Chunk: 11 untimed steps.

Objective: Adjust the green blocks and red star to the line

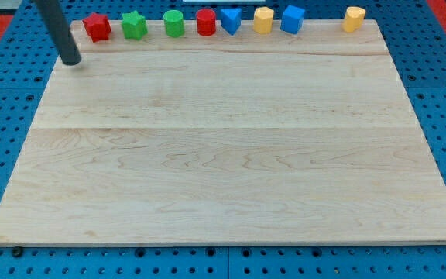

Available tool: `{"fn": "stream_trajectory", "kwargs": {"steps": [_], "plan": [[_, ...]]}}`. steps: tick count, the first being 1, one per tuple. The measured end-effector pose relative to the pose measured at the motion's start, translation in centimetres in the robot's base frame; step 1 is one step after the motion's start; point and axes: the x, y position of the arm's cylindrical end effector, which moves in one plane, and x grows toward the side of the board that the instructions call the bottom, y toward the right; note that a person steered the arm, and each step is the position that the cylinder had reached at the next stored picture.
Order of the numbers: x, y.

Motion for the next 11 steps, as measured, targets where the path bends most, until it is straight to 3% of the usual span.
{"fn": "stream_trajectory", "kwargs": {"steps": [5, 7, 9, 11], "plan": [[-5.4, 1.1], [-3.9, 1.0], [-3.1, 6.3], [-6.0, 9.4]]}}
